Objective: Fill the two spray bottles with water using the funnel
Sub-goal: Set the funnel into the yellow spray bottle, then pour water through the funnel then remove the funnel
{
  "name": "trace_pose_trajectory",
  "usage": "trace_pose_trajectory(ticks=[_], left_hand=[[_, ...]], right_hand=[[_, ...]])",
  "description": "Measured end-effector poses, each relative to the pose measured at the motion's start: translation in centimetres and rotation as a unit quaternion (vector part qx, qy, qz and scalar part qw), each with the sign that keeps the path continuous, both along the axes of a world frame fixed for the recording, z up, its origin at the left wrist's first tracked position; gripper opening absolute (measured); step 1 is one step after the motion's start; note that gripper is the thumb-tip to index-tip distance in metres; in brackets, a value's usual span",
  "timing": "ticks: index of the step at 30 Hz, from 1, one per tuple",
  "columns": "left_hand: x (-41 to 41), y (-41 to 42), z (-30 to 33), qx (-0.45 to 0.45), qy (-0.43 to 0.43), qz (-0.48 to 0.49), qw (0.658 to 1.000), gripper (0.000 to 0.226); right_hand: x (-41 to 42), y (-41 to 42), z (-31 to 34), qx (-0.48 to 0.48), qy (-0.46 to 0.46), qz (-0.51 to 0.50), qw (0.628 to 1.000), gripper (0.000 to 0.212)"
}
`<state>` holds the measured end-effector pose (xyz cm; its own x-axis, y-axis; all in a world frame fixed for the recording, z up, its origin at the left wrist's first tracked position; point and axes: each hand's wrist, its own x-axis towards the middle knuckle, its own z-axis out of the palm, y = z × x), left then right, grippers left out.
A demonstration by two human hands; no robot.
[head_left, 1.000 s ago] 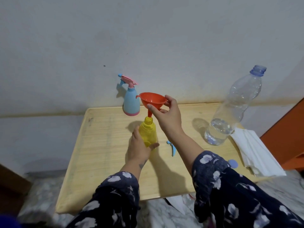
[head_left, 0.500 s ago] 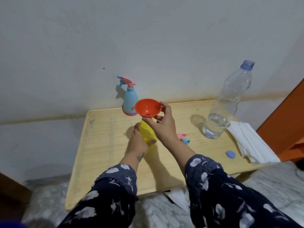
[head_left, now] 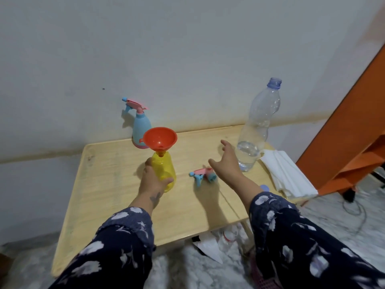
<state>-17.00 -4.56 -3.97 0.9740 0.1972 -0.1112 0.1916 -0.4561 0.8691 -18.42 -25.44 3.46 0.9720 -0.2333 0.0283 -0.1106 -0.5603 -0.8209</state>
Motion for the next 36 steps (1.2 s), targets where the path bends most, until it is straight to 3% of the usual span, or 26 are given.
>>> trace_pose_trajectory(ticks=[4,6,9,14,21,30,36], left_hand=[[0.1,0.1,-0.5,-0.002,0.000,0.004,1.000,0.099],[0.1,0.0,-0.6,-0.002,-0.001,0.007,1.000,0.100],[0.0,0.0,-0.8,-0.002,-0.007,0.009,1.000,0.100],[-0.7,-0.4,-0.9,-0.012,-0.024,0.029,0.999,0.096],[-0.6,-0.7,-0.9,-0.010,-0.017,0.044,0.999,0.094],[-1.0,-1.0,-0.3,-0.006,-0.005,0.048,0.999,0.092],[-1.2,-1.2,0.5,0.045,-0.014,0.044,0.998,0.092]], right_hand=[[0.3,-6.2,0.0,-0.036,-0.028,-0.146,0.988,0.082],[0.8,-8.4,-0.3,-0.028,-0.032,-0.168,0.985,0.094],[2.0,-10.8,-0.9,0.011,-0.056,-0.154,0.986,0.109],[4.4,-12.0,-2.1,0.074,-0.138,-0.097,0.983,0.115],[7.2,-12.3,-2.4,0.068,-0.197,-0.103,0.973,0.100],[6.9,-11.1,0.3,-0.137,-0.164,0.016,0.977,0.094],[4.7,-9.1,4.0,-0.248,-0.122,0.167,0.946,0.093]])
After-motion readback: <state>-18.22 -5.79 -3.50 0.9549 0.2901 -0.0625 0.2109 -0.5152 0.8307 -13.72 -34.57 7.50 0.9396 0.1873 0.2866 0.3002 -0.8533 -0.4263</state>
